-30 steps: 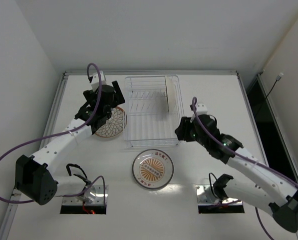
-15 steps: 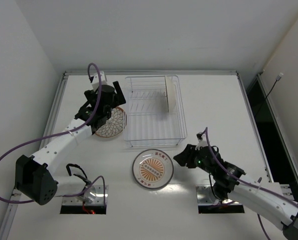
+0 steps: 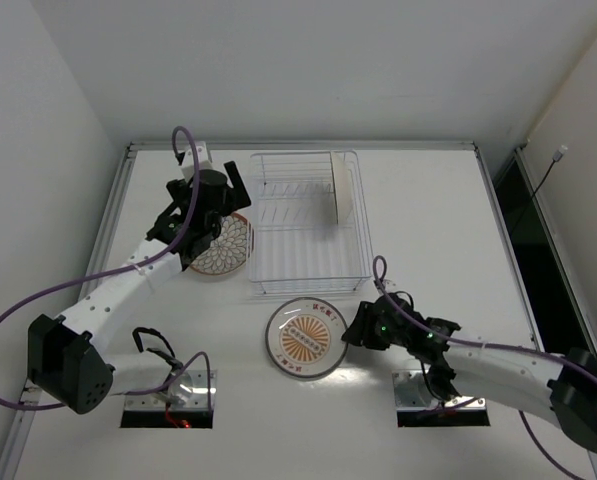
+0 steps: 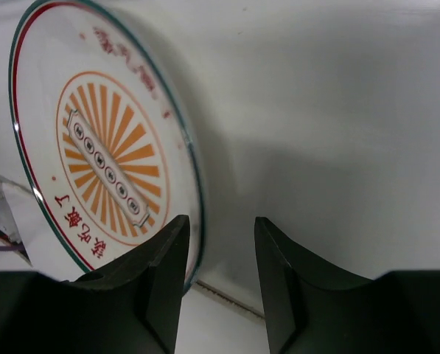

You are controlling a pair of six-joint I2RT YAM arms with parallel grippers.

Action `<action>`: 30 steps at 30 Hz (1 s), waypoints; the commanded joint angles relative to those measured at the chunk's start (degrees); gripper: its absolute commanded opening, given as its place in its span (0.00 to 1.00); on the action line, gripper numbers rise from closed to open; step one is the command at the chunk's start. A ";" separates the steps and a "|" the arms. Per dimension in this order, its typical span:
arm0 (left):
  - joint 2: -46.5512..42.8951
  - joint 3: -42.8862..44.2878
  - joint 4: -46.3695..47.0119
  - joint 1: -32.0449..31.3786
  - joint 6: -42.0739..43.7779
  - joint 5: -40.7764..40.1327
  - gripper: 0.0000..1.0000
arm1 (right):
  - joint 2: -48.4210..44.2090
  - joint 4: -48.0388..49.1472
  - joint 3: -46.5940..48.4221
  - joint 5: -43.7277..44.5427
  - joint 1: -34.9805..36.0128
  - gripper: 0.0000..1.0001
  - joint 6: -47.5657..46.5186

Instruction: Load the plates into the dish rack

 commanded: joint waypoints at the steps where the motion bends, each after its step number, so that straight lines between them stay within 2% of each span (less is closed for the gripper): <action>1: -1.59 0.84 0.94 0.00 -0.85 -0.67 1.00 | 4.36 4.84 4.28 -1.23 1.63 0.38 1.12; 5: -2.12 0.84 0.94 0.00 -0.85 -1.20 1.00 | 5.78 4.32 4.82 -0.45 2.16 0.37 1.12; 12: -2.12 0.84 0.94 0.00 -1.37 -1.20 1.00 | 1.91 6.59 2.71 -0.44 2.69 0.37 1.65; 17: -2.12 0.84 0.94 0.00 -1.37 -1.20 1.00 | 10.23 9.06 5.06 -3.96 2.17 0.41 -0.10; 24: -2.12 0.84 0.94 0.00 -1.37 -1.20 1.00 | 17.47 5.63 10.62 -3.96 2.69 0.41 -2.92; 26: -2.12 0.84 0.94 0.00 -1.37 -1.20 1.00 | 17.47 5.63 10.62 -3.96 2.69 0.32 -2.92; 30: -2.12 0.84 0.94 0.00 -1.37 -1.20 1.00 | 15.89 7.29 9.13 -3.96 2.69 0.04 -3.45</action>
